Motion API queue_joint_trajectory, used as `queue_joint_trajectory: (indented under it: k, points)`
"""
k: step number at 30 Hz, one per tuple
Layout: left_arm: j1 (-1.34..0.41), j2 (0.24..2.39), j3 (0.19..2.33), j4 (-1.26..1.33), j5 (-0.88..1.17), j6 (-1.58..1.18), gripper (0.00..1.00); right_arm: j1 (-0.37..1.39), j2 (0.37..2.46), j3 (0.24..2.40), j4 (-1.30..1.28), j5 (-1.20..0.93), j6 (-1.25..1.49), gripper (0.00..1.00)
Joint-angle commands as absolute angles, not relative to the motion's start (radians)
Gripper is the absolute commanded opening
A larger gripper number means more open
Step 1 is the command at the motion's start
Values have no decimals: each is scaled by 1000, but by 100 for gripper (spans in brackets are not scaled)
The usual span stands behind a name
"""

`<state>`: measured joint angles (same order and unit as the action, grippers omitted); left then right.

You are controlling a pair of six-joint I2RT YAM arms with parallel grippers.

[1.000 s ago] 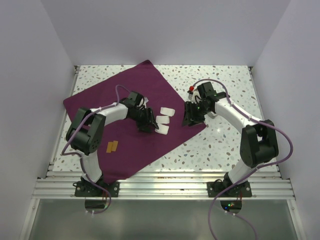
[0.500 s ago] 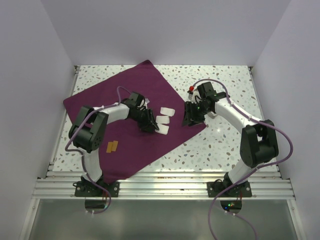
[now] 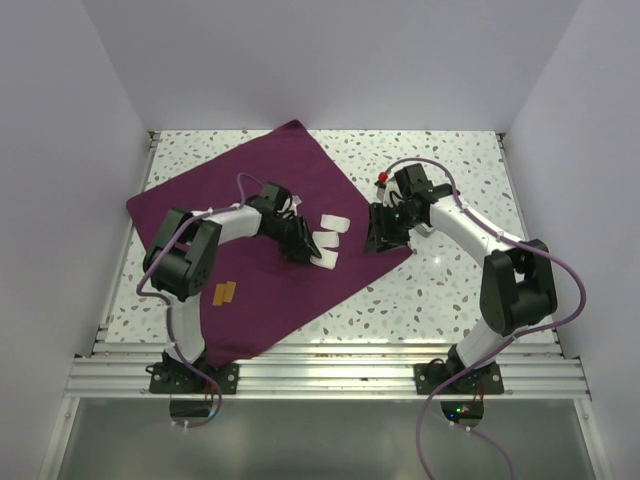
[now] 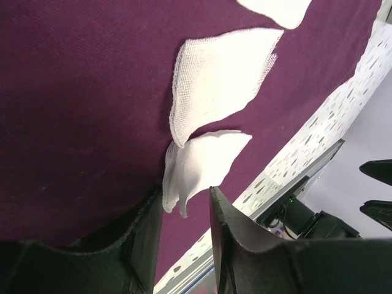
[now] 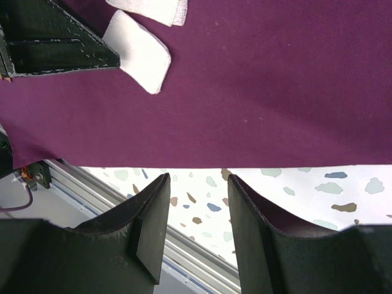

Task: Prepare the surgical pack

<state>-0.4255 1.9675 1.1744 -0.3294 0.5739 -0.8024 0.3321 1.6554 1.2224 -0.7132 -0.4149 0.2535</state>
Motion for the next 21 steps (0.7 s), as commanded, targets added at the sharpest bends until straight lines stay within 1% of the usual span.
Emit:
queue_joint_trajectory:
  k: [1,3,5,8,9,11,12,14,16,18,21]
  points:
    - [-417,1982,1215,-291,580,-818,40,336,1651,1236,-704,-436,239,46]
    - [-417,1986,1218,-293,578,-816,39,334,1651,1238,-703,-436,241,46]
    - [-417,1990,1226,-302,577,-807,35,334,1651,1238,-704,-437,239,46]
    - [-417,1999,1244,-325,578,-775,15,336,1654,1236,-699,-443,238,46]
    - [-417,1996,1247,-331,580,-761,0,336,1657,1235,-696,-459,236,46]
    - [-420,1977,1244,-345,592,-692,0,336,1658,1238,-699,-495,221,47]
    - [-422,1942,1238,-356,591,-664,0,336,1661,1241,-701,-556,215,48]
    - [-422,1895,1198,-371,610,-582,0,336,1660,1241,-686,-630,206,52]
    - [-422,1810,1140,-379,630,-540,0,351,1652,1230,-646,-717,224,62]
    - [-423,1726,1082,-382,653,-506,0,370,1640,1223,-620,-751,230,67]
    - [-439,1617,1014,-376,713,-491,0,405,1618,1177,-511,-863,239,70]
